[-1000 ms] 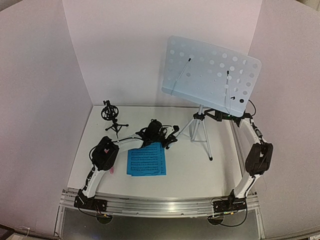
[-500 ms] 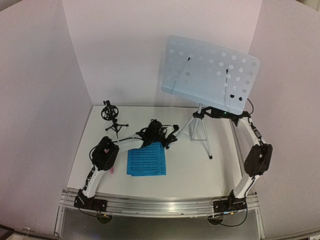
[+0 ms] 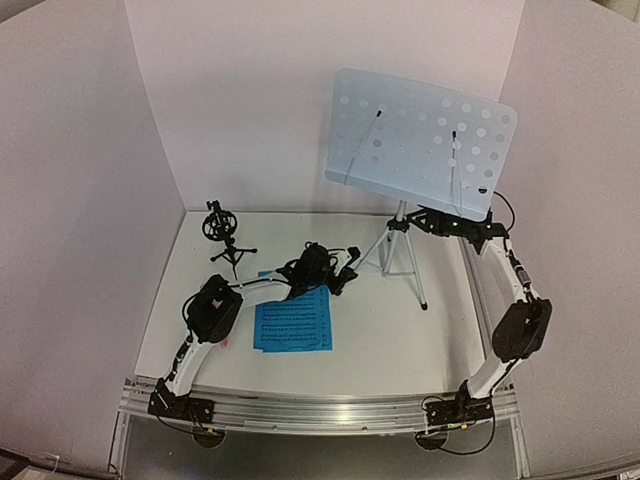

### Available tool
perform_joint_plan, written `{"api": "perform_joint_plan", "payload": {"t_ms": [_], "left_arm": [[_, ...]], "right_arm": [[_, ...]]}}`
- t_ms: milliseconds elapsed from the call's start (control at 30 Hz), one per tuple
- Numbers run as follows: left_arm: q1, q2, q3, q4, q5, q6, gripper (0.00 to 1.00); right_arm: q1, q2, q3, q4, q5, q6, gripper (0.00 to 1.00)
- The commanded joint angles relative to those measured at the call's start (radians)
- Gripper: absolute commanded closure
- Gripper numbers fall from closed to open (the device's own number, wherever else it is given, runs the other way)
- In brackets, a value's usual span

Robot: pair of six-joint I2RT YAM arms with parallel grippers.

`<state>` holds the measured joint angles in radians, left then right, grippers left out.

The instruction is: Set up the instrument practice props

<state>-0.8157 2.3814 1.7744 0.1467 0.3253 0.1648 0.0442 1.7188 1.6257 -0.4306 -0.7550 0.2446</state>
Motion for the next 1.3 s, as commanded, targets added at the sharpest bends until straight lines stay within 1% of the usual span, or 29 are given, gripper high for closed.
{"api": "perform_joint_plan", "payload": {"t_ms": [0, 167, 300, 400, 600, 767, 833, 900, 1033, 1267], "left_arm": [[0.0, 0.049, 0.031, 0.024, -0.151, -0.149, 1.0], [-0.012, 0.053, 0.024, 0.043, -0.186, -0.187, 1.0], [-0.017, 0.052, 0.018, 0.056, -0.214, -0.194, 1.0], [-0.017, 0.049, 0.01, 0.054, -0.214, -0.204, 1.0], [-0.022, 0.044, -0.005, 0.053, -0.183, -0.21, 1.0], [-0.023, 0.042, -0.002, 0.046, -0.143, -0.213, 0.99], [-0.023, 0.037, 0.003, 0.036, -0.128, -0.208, 0.93], [-0.023, 0.033, 0.012, 0.023, -0.108, -0.19, 0.82], [-0.023, 0.012, 0.025, 0.006, -0.072, -0.167, 0.63], [-0.023, -0.077, 0.041, -0.08, -0.008, -0.105, 0.45]], "right_arm": [[-0.022, -0.093, -0.015, -0.001, 0.073, 0.029, 0.4], [-0.034, -0.141, -0.099, -0.004, 0.117, 0.015, 0.4], [-0.037, -0.157, -0.173, -0.004, 0.105, -0.011, 0.39], [-0.037, -0.165, -0.234, -0.004, 0.086, -0.069, 0.4], [-0.037, -0.223, -0.37, 0.004, 0.095, -0.218, 0.4], [-0.037, -0.245, -0.428, 0.009, 0.13, -0.237, 0.4], [-0.037, -0.247, -0.439, 0.009, 0.133, -0.237, 0.4], [-0.037, -0.25, -0.446, 0.009, 0.134, -0.267, 0.4], [-0.037, -0.262, -0.464, 0.009, 0.132, -0.273, 0.4], [-0.035, -0.319, -0.491, 0.011, 0.14, -0.236, 0.4]]}}
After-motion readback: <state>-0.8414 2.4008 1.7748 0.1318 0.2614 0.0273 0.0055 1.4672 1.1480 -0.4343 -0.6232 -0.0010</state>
